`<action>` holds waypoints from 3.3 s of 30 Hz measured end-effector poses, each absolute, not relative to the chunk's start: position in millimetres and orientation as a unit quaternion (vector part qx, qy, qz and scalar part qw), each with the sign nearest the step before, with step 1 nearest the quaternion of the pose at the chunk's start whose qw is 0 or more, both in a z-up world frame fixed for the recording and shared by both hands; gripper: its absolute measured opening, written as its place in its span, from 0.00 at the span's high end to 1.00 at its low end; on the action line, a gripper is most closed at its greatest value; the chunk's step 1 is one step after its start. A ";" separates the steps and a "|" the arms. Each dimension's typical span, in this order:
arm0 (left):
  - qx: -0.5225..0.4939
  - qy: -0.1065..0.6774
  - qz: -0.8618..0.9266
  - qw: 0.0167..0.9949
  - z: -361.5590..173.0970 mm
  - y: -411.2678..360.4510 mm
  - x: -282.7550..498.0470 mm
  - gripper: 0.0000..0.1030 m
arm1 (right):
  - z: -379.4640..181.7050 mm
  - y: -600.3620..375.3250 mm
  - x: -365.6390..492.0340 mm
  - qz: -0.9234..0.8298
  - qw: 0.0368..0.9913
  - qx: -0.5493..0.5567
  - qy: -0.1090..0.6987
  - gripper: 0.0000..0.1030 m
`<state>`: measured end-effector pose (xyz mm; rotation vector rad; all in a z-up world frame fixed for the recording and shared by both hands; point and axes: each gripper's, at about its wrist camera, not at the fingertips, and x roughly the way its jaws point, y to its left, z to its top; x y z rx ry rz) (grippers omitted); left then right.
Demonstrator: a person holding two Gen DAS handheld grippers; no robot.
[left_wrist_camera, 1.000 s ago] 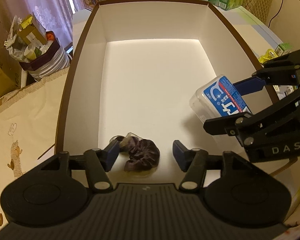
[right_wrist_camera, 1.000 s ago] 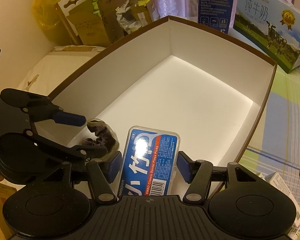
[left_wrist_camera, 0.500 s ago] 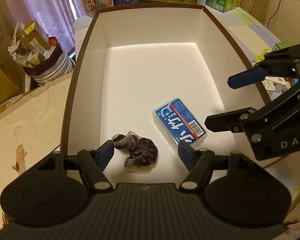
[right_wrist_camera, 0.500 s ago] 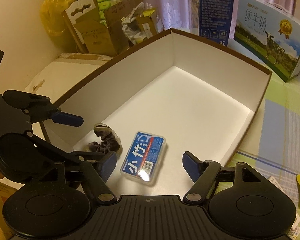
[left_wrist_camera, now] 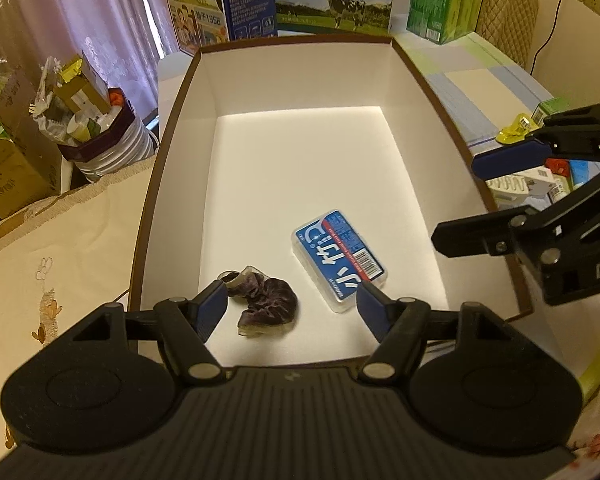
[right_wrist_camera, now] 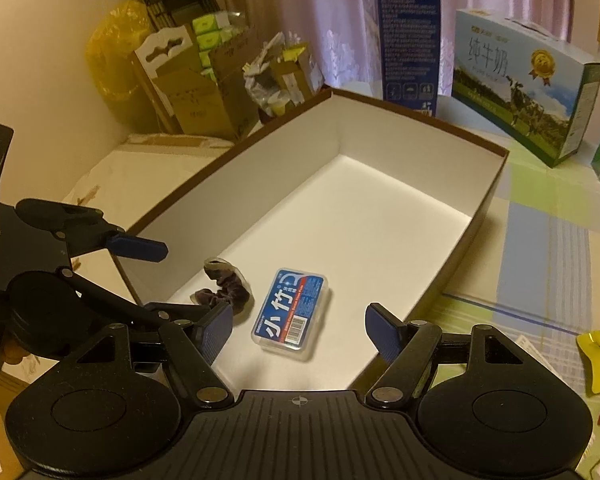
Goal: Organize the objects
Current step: 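Withdraw both tools from the box back toward the table items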
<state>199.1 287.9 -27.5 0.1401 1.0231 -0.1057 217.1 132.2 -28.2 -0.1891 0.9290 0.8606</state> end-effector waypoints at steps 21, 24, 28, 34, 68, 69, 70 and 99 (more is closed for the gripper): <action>0.028 0.454 -0.024 0.890 14.0 210.4 153.9 0.29 | 3.9 17.4 190.7 0.392 0.817 -0.024 0.423 0.32; 0.021 0.455 -0.024 0.890 14.9 195.8 148.9 0.28 | 3.0 -5.2 189.2 0.384 0.817 -0.014 0.430 0.32; 0.013 0.457 -0.028 0.889 13.3 173.5 145.6 0.28 | 1.3 -33.6 189.6 0.374 0.818 -0.003 0.436 0.32; 0.004 0.460 -0.047 0.887 8.9 136.3 145.4 0.28 | -3.6 -72.4 190.3 0.355 0.819 0.006 0.450 0.32; -0.006 0.490 -0.016 0.872 -58.3 24.0 239.5 0.28 | -60.9 -217.3 257.3 0.171 0.849 0.048 0.497 0.32; -0.008 0.492 -0.012 0.870 -61.7 24.1 244.0 0.28 | -63.9 -219.2 260.1 0.168 0.849 0.049 0.499 0.32; -0.009 0.494 -0.007 0.870 -65.3 24.2 249.0 0.28 | -66.8 -220.7 262.9 0.165 0.847 0.049 0.502 0.32; -0.026 0.521 0.038 0.852 -110.5 57.2 290.2 0.40 | -102.5 -209.4 297.0 0.141 0.828 0.061 0.540 0.32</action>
